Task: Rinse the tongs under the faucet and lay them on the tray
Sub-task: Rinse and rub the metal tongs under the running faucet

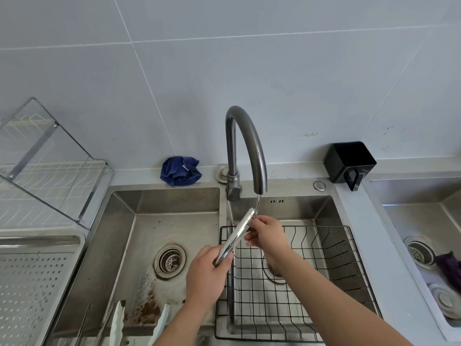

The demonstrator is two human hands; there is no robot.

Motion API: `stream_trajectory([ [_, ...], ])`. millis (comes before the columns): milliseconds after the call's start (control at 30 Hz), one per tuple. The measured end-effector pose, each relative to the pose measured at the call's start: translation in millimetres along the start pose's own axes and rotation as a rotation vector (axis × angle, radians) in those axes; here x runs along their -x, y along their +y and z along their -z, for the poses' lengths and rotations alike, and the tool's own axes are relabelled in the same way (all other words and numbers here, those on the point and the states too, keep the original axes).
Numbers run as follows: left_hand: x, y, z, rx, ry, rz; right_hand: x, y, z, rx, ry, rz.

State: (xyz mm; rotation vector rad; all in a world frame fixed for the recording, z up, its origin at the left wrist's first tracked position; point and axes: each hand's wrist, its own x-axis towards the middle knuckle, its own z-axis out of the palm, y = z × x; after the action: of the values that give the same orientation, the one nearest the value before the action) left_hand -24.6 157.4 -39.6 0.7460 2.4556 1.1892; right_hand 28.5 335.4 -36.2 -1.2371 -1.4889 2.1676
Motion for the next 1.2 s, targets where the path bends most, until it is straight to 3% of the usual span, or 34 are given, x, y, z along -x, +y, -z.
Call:
stream_trajectory([
  [133, -1, 2, -1, 0.071, -0.014, 0.025, 0, -1, -3, -0.01, 0.074, 0.041],
  [300, -1, -4, 1, 0.171, -0.011, 0.095, -3, -3, -1, -0.092, -0.076, 0.001],
  [400, 0, -6, 2, 0.137, -0.01, 0.099, -5, -1, 0, -0.1, -0.072, -0.011],
  [533, -2, -6, 8, 0.0, 0.03, 0.086, -5, 4, 1, -0.331, -0.167, -0.147],
  [700, -7, -6, 22, -0.262, 0.027, 0.052, -1, 14, 3, 0.057, -0.029, -0.057],
  [867, -10, 2, 24, -0.392, 0.035, 0.034, 2, 17, -1, -0.135, -0.075, -0.101],
  [1033, -12, 2, 28, -0.397, 0.026, 0.031, 1, 14, 3, 0.076, -0.009, -0.029],
  [1200, -16, 0, 30, -0.404, 0.055, 0.035, 2, 17, 2, -0.07, -0.075, -0.035],
])
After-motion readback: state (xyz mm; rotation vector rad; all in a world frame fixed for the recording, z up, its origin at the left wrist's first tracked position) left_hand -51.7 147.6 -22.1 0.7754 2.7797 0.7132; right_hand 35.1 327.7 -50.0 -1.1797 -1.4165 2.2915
